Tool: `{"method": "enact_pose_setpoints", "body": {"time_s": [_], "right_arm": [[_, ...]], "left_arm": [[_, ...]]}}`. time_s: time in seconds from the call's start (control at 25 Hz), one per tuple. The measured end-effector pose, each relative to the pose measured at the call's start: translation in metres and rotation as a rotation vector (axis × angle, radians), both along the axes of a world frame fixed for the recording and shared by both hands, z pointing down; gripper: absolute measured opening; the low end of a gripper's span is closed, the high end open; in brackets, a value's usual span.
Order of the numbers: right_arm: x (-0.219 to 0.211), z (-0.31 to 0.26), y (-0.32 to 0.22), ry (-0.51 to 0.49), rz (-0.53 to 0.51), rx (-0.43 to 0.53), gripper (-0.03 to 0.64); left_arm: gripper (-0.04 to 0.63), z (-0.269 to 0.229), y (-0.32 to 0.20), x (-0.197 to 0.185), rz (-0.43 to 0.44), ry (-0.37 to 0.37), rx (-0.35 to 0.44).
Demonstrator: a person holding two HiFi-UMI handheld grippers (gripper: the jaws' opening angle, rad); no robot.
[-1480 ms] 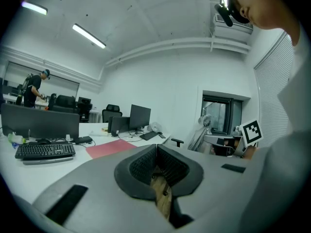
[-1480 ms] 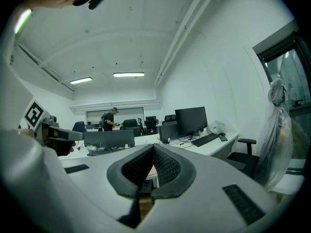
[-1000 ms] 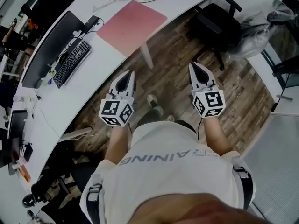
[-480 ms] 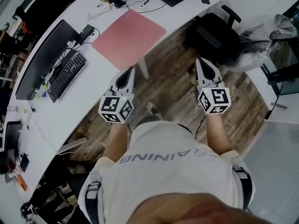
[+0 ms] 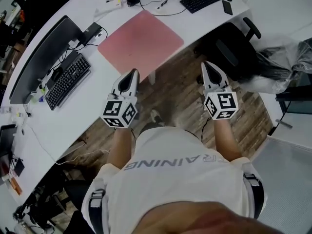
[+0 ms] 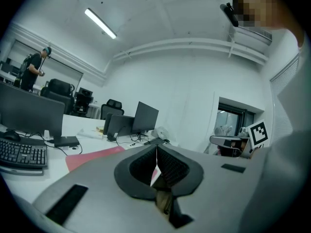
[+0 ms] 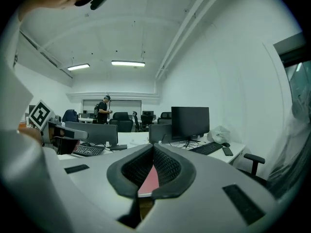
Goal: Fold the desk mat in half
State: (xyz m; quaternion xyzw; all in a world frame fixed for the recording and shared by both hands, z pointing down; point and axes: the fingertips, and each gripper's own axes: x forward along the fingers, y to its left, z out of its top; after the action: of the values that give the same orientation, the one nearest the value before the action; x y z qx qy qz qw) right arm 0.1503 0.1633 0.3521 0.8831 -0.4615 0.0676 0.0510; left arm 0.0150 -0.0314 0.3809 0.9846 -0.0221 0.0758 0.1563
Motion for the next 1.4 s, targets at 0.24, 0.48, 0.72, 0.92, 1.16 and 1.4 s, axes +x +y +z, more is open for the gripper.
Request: {"method": "enact_pose_setpoints", "body": {"time_s": [0.24, 0.48, 0.72, 0.92, 1.16, 1.4], "right_arm": [[0.019, 0.014, -0.061, -0.031, -0.058, -0.017, 0.024], [0.029, 0.018, -0.103, -0.026, -0.143, -0.049, 0.024], [0.044, 0.019, -0.150, -0.044, -0.269, -0.015, 0.023], [0.077, 0.021, -0.174, -0.060, -0.392, 0.000, 0.023], [0.129, 0.022, -0.206, -0.085, -0.532, 0.006, 0.025], [0.158, 0.033, -0.237, -0.107, -0.710, -0.022, 0.023]], "left_arm": [[0.031, 0.008, -0.048, 0.019, -0.041, 0.006, -0.010], [0.032, 0.010, -0.075, 0.020, -0.100, 0.003, -0.019], [0.032, 0.011, -0.104, 0.018, -0.225, -0.014, -0.008], [0.032, 0.002, -0.109, 0.035, -0.341, -0.030, 0.020], [0.032, -0.007, -0.112, 0.066, -0.486, -0.067, 0.057], [0.032, -0.009, -0.103, 0.075, -0.669, -0.107, 0.065]]}}
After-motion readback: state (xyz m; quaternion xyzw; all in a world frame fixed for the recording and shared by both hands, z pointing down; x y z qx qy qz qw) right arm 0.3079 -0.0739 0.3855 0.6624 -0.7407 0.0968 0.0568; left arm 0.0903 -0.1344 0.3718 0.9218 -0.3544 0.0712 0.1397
